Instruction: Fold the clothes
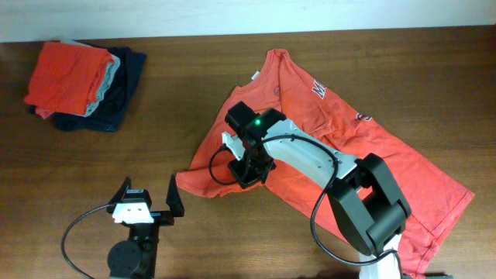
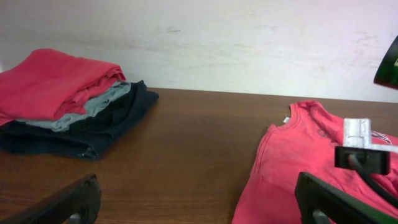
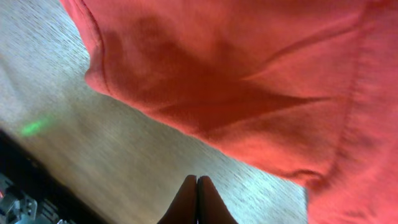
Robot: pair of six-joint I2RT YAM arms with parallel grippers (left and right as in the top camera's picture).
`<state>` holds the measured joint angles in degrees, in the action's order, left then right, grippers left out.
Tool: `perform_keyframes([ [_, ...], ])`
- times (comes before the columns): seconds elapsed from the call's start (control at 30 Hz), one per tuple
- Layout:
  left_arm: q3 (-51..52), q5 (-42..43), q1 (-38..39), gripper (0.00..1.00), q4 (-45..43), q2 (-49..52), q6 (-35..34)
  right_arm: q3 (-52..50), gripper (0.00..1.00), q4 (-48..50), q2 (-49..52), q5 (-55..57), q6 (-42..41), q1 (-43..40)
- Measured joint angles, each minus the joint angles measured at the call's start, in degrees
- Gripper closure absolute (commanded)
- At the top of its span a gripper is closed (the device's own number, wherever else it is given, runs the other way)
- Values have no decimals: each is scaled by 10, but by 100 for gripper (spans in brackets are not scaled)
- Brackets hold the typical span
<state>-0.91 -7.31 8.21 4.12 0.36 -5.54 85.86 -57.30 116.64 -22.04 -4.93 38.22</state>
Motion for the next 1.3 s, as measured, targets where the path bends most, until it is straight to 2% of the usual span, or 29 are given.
perform_keyframes([
  [0.2,0,0,0,1,0,0,0,-47,96,50,0,-6,-11,19],
  [0.5,0,0,0,1,0,0,0,-53,96,100,0,-8,-11,25],
  [1.3,0,0,0,0,0,0,0,-53,96,141,10,14,-26,25],
])
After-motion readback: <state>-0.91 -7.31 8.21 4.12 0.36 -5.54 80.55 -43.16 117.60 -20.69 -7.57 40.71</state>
